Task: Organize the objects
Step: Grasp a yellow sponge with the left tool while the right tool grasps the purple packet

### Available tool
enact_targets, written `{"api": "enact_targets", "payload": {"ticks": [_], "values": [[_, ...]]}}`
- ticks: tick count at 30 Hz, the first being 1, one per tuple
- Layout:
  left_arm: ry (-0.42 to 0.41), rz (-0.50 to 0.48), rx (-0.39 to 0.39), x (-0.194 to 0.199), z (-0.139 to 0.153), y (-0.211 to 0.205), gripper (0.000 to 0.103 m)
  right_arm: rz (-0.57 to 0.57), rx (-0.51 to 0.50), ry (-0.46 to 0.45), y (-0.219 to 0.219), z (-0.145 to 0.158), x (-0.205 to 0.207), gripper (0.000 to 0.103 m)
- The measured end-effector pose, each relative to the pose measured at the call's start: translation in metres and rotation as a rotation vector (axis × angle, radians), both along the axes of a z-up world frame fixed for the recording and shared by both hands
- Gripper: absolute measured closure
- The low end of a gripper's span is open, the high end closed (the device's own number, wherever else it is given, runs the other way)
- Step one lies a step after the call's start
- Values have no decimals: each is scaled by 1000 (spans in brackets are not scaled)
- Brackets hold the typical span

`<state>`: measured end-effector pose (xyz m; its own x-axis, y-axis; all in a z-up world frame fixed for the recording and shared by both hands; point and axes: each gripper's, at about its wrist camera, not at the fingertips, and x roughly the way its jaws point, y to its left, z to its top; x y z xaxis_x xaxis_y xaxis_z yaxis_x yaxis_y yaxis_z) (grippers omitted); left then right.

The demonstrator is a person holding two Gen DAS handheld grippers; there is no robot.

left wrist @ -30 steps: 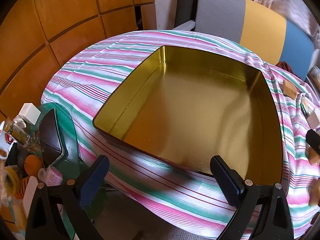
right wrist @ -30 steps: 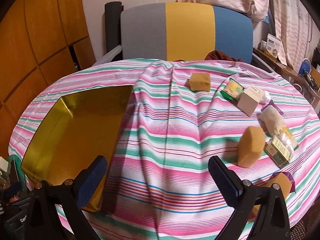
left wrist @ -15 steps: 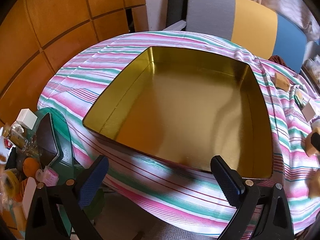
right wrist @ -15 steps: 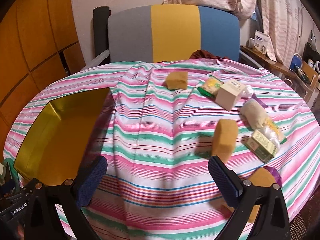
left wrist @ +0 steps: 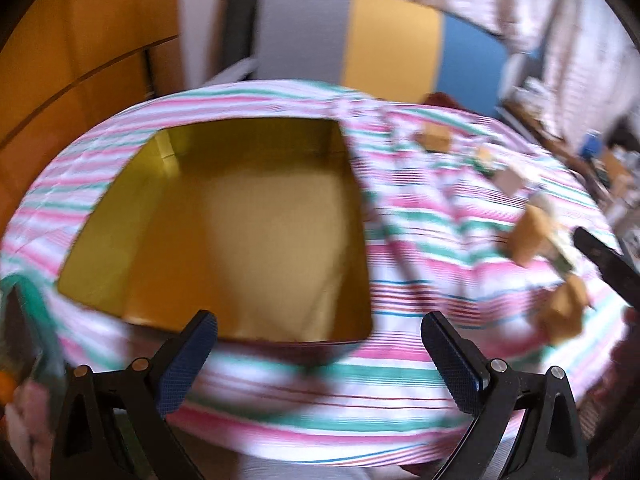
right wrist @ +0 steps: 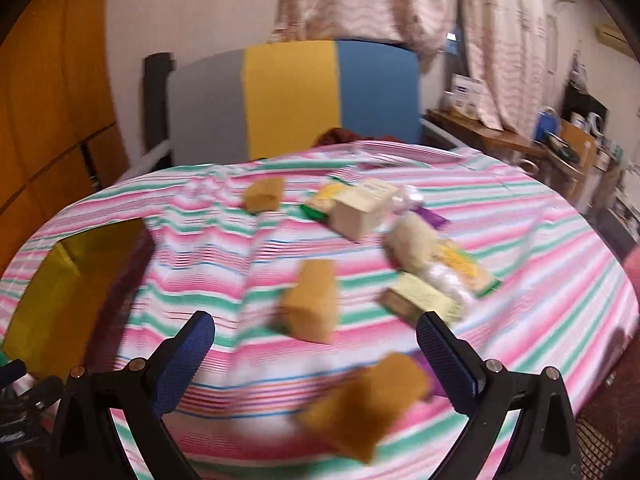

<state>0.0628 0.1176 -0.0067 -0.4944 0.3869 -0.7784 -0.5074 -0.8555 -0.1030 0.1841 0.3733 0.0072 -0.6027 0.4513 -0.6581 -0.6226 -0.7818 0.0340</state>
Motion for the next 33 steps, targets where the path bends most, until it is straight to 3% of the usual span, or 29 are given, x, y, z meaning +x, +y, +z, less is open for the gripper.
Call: {"api": "enact_targets", "payload": {"ticks": [4, 13, 20, 24, 25, 26, 27, 29, 30, 33], "values": [[23, -144, 32, 20, 7, 31, 1, -108, -46, 10, 36, -7, 33, 0], [-53, -425, 102, 57, 9, 121, 1, -286, -183, -12, 88, -37, 92, 2], [-74, -579, 87, 80, -4, 190, 1, -338, -217, 5, 102, -43, 111, 2], [-56, -636, 62, 88, -20, 216, 1, -334, -240, 20, 106, -45, 116, 8], [-49, -642, 51, 90, -23, 221, 3, -328, -242, 21, 105, -46, 116, 8], [-45, -645, 36, 90, -28, 225, 14, -321, -245, 22, 104, -47, 114, 8], [-52, -654, 23, 90, -35, 230, 32, -313, -248, 24, 103, -49, 111, 9], [-86, -672, -1, 87, -48, 235, 48, -286, -256, 28, 101, -52, 106, 9], [-120, -680, 16, 86, -53, 234, 50, -271, -261, 30, 100, -54, 102, 10], [-108, -677, 55, 84, -54, 225, 52, -221, -268, 40, 96, -56, 92, 14]]}}
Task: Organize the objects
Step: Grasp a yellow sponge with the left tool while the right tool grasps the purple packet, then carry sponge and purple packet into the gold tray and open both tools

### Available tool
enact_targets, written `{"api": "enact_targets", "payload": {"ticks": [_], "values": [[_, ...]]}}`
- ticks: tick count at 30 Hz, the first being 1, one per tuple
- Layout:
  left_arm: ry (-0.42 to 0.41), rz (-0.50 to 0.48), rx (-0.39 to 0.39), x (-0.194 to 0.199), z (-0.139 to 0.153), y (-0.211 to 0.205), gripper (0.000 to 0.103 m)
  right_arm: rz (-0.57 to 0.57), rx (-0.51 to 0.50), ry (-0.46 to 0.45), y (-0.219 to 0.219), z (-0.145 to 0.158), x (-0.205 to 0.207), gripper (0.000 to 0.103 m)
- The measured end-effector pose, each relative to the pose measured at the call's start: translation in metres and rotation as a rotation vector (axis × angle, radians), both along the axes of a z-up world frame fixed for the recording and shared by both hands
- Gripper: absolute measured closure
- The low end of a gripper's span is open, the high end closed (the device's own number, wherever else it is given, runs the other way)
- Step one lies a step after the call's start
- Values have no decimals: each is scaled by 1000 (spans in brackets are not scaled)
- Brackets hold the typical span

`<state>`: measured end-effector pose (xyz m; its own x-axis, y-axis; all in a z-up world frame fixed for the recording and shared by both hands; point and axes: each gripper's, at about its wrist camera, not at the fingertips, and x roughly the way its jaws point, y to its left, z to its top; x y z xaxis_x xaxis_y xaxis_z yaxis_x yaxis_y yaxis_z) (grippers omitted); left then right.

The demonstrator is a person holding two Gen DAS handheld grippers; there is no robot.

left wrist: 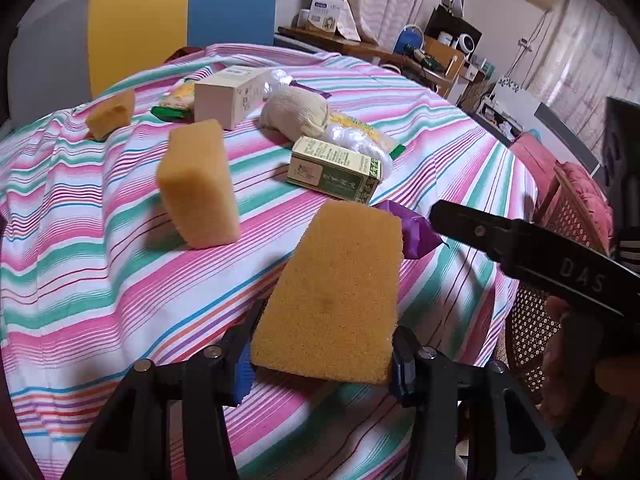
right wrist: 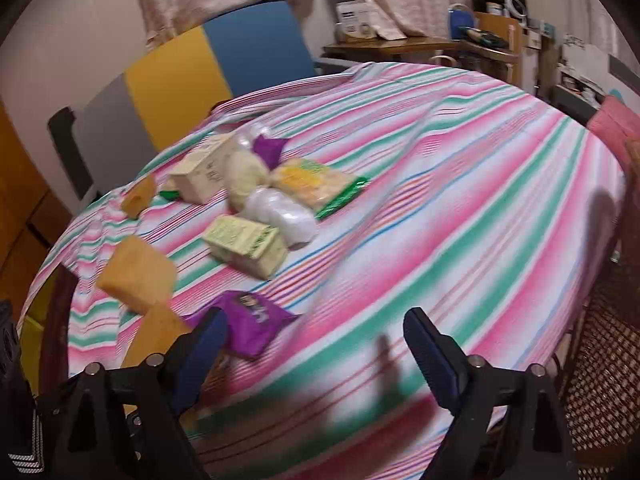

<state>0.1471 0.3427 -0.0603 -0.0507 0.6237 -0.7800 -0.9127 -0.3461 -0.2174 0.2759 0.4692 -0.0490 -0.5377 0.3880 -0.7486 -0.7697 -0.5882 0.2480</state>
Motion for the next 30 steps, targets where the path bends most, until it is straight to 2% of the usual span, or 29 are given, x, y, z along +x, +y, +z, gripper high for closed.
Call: {"api": "enact_targets", "payload": {"ticks": [5, 11, 15, 19, 23, 25, 30], "values": [[12, 26, 6, -4, 0, -17, 53, 62, -10, 14, -5, -6, -17, 15], [-4, 110, 12, -20, 3, -49, 53, 114, -29, -31, -10, -23, -39, 18], [12, 173, 23, -30, 5, -73, 53, 125, 18, -56, -16, -26, -43, 21], [19, 214, 42, -36, 11, -92, 53, 138, 66, -97, -22, -27, -47, 37], [19, 254, 67, -43, 18, -107, 53, 127, 83, -107, -22, -28, -48, 44], [18, 273, 84, -46, 22, -115, 53, 121, 91, -107, -22, -26, -44, 54], [20, 318, 108, -53, 31, -132, 53, 112, 94, -87, -23, -25, -42, 61]]}}
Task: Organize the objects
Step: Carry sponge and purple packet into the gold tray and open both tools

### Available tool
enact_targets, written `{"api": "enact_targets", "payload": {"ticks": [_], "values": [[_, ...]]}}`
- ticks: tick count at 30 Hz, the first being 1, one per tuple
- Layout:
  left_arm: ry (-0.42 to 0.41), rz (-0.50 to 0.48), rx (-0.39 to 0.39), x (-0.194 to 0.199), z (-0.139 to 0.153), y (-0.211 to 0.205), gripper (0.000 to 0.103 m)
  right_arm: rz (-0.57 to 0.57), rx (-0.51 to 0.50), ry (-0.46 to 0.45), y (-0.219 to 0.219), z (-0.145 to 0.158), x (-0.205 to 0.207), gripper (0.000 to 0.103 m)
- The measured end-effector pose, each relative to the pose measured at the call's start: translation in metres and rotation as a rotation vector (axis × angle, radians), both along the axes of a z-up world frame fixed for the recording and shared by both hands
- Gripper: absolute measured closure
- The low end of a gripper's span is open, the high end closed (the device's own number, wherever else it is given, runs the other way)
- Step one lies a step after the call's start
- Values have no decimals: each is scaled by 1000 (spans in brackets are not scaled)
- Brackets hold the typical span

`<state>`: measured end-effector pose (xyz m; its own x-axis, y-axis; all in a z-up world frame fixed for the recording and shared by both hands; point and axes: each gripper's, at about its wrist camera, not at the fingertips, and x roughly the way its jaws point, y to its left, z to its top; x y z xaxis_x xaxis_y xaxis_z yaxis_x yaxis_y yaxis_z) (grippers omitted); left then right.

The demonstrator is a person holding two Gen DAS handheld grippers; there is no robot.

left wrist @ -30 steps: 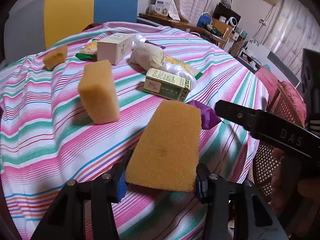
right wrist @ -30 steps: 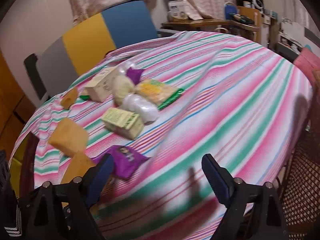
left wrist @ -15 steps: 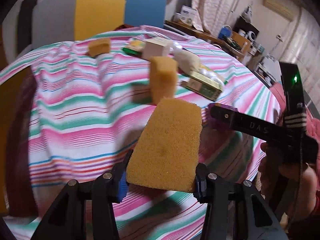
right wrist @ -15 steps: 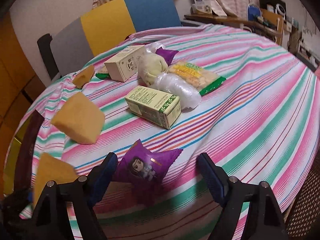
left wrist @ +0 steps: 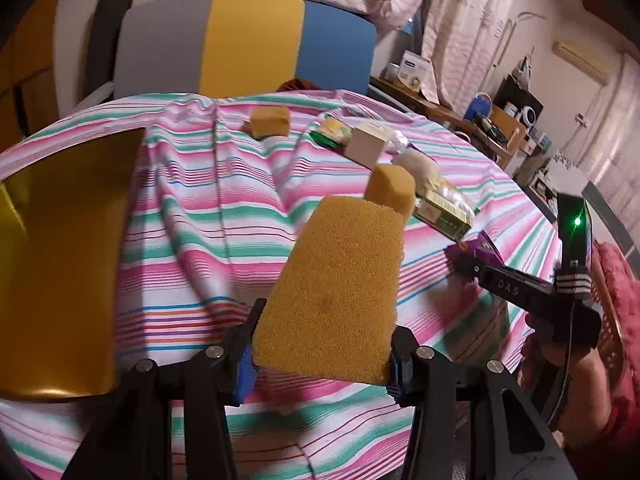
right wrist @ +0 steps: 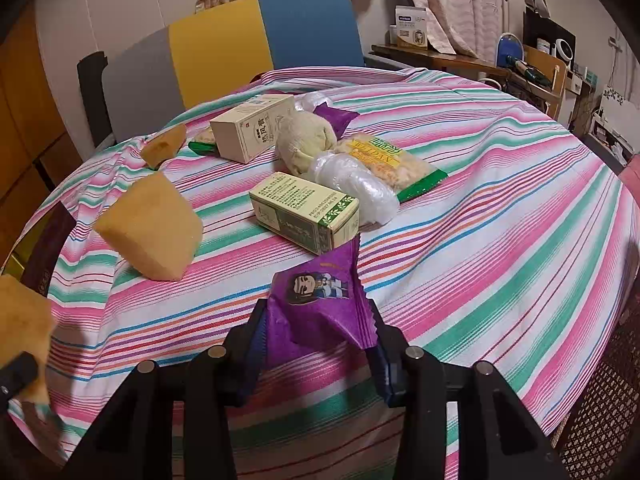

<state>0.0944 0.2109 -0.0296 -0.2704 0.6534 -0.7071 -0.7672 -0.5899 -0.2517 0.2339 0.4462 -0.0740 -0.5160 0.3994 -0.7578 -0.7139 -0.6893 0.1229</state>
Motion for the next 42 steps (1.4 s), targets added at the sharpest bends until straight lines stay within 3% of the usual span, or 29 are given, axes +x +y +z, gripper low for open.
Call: {"api": "enact_targets", "payload": {"ticks": [11, 20, 30, 37, 40, 42], "values": [[-6, 130, 45, -23, 15, -41, 52, 54, 15, 80, -20, 13, 5, 63], [5, 281, 26, -54, 13, -84, 52, 235, 20, 135, -72, 39, -19, 63], [33, 513, -100, -103, -4, -147, 52, 513, -2, 225, -151, 76, -81, 63], [24, 637, -187, -136, -18, -193, 51, 668, -36, 231, -198, 80, -127, 63], [16, 686, -188, -143, -18, -210, 48, 734, -41, 206, -220, 76, -147, 63], [26, 711, -191, -144, -15, -217, 37, 770, -60, 185, -235, 71, -158, 63]]}}
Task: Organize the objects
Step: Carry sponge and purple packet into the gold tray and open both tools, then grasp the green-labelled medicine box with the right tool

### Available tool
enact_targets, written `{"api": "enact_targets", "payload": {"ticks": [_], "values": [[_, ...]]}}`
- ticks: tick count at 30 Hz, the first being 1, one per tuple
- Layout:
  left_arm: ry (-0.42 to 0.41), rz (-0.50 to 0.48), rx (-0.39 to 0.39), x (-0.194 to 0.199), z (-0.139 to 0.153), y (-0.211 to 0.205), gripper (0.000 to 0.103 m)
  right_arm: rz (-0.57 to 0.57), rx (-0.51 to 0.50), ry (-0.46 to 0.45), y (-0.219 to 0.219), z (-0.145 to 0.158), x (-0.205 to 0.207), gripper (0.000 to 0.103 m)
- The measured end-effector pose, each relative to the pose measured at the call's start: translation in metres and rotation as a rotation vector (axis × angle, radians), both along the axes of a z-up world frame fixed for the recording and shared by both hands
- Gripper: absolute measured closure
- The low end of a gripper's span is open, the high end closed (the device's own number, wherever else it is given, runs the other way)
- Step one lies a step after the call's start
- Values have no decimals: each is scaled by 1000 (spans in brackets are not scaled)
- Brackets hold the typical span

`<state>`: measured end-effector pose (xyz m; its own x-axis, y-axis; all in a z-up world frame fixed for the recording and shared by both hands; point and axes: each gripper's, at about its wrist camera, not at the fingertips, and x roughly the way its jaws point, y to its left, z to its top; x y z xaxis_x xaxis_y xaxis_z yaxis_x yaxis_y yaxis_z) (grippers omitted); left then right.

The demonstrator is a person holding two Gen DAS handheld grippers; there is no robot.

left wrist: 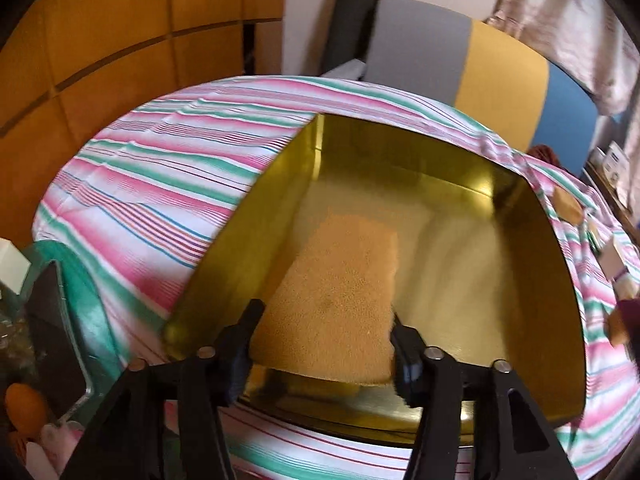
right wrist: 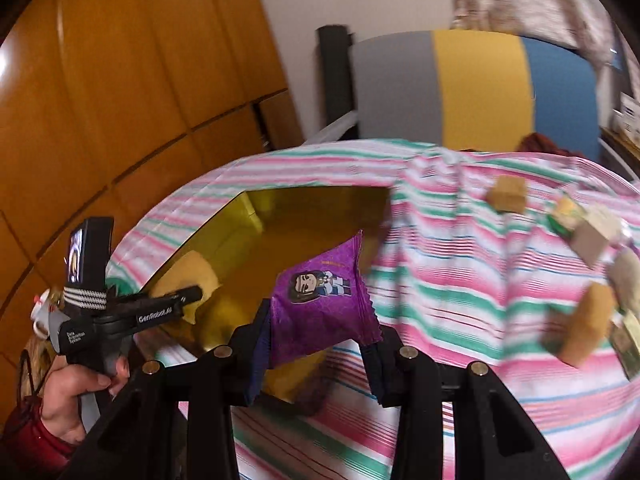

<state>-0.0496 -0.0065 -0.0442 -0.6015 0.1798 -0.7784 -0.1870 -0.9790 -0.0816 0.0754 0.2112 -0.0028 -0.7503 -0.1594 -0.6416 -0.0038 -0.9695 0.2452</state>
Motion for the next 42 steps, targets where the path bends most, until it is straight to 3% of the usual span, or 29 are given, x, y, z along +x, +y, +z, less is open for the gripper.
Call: {"api": "enact_targets", "payload": {"ticks": [2, 7, 11, 16, 20, 32, 42], "values": [[13, 22, 7, 1, 5, -7, 28, 28, -25, -30, -12, -7, -12, 63], [60, 107, 73, 2, 25, -27, 21, 95, -25, -76, -42, -23, -40, 63], [114, 201, 109, 7, 44, -43, 9, 144, -24, -101, -62, -32, -59, 63], [142, 278, 172, 13, 57, -61, 5, 202, -41, -147, -85, -44, -77, 60], [139, 302, 207, 14, 59, -68, 3, 213, -30, -161, -93, -46, -79, 50], [94, 248, 238, 18, 51, -48, 3, 99, -36, -69, -60, -20, -50, 48], [75, 29, 221, 38, 46, 13, 2, -83, 32, 5, 5, 2, -12, 47]]}}
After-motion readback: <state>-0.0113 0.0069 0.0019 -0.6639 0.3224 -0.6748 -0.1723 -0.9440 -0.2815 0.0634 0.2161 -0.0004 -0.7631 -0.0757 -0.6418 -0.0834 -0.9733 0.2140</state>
